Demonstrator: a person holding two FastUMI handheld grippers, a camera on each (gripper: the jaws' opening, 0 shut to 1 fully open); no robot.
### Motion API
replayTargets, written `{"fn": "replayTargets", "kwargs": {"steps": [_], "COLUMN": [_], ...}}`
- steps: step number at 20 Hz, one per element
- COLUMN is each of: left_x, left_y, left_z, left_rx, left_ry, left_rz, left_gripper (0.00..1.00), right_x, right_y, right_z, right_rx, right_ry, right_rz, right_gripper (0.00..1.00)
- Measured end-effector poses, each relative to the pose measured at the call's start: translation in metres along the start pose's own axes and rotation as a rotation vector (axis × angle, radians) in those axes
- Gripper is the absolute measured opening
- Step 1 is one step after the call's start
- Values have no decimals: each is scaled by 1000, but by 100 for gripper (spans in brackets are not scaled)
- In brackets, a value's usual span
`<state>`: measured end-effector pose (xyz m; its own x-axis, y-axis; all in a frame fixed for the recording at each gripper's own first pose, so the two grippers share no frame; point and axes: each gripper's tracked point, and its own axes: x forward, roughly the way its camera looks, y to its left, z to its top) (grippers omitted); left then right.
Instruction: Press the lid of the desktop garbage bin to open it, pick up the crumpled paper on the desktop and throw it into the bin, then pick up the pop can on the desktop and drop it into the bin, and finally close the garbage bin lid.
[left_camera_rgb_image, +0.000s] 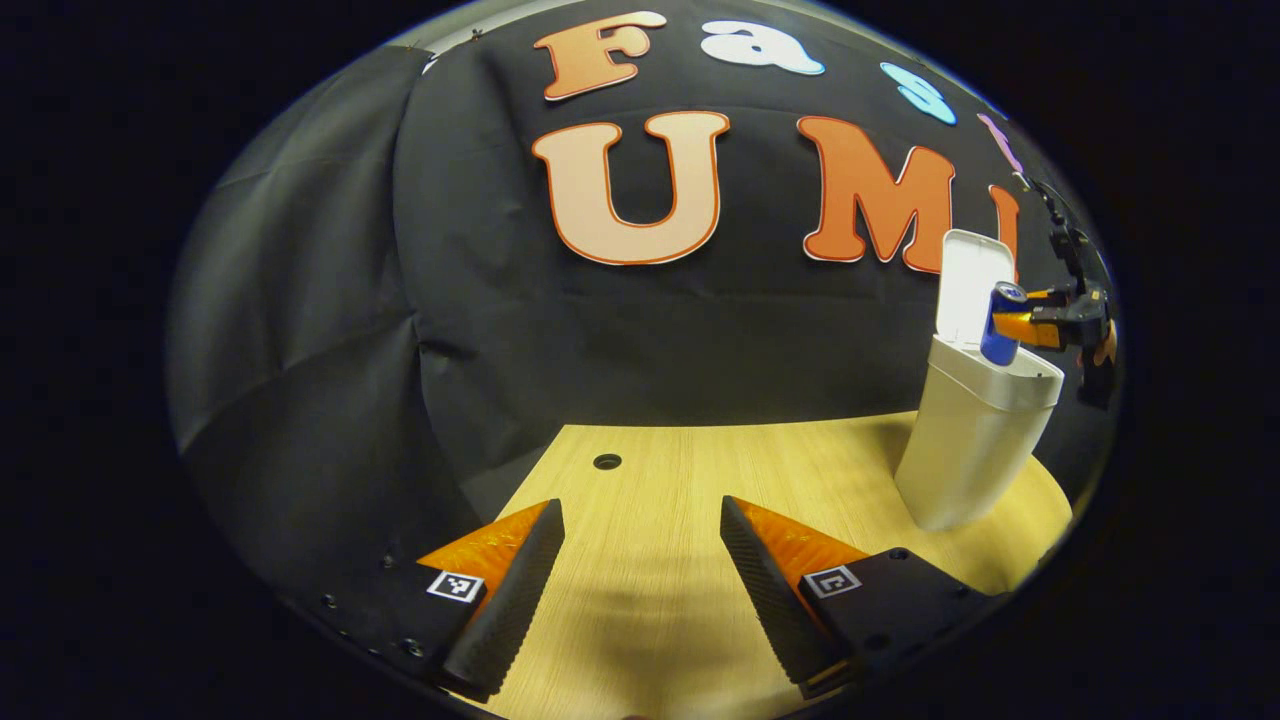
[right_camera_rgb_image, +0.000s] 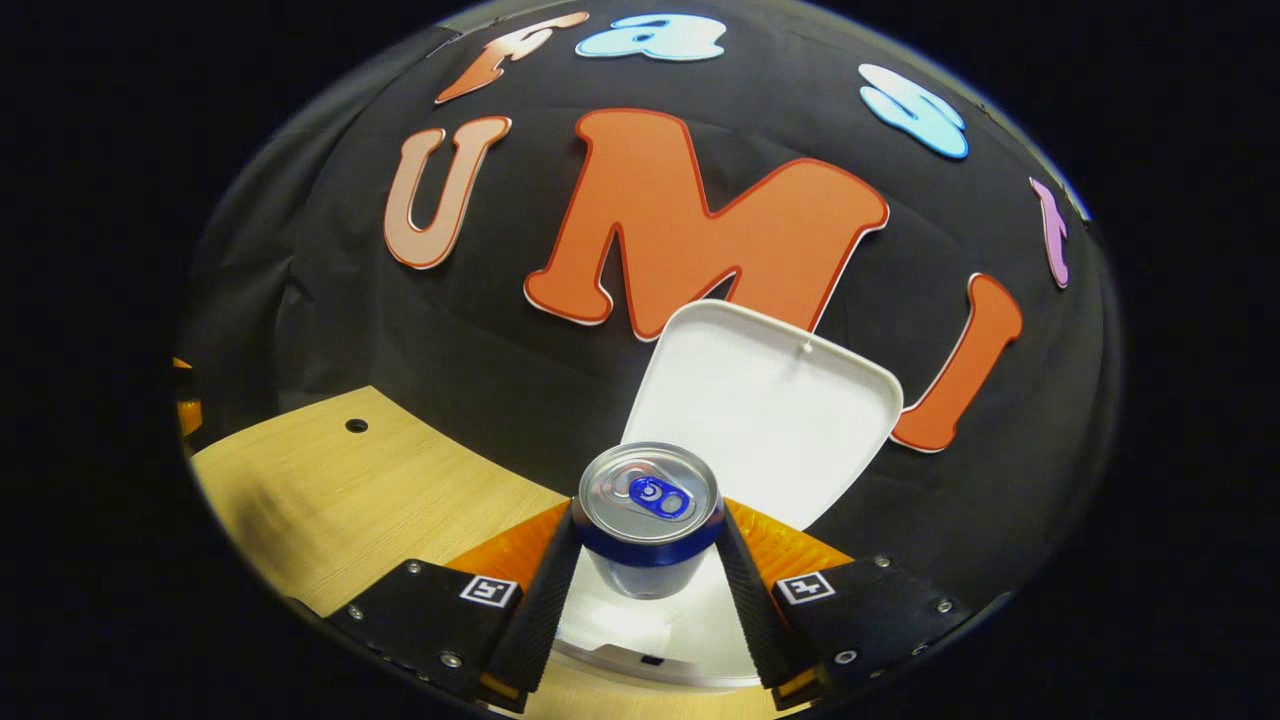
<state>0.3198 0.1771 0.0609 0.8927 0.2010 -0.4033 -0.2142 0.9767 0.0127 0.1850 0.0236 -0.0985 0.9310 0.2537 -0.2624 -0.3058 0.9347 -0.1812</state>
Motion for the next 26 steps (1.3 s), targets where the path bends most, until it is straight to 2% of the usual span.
{"fn": "replayTargets", "kwargs": {"steps": [4, 10, 18, 23, 26], "left_x": [0, 4, 6, 5, 4], "left_y": [0, -12, -16, -18, -15], "left_z": [-4, -3, -5, -8, -14], "left_rx": [9, 11, -16, -23, -35], "left_ry": [5, 3, -2, 2, 13], "left_rz": [9, -13, -30, -35, -27], "left_gripper": [100, 100, 100, 100, 100], "right_x": [7, 4, -8, -14, -12], "right_y": [2, -12, -50, -77, -97], "right_z": [-26, -30, 20, 74, 109], "right_rx": [16, 45, 71, 34, 52], "right_ry": [40, 53, -31, -91, -117], "right_rz": [-6, -44, -97, -142, -169], "right_gripper": [80, 82, 91, 92, 92]}}
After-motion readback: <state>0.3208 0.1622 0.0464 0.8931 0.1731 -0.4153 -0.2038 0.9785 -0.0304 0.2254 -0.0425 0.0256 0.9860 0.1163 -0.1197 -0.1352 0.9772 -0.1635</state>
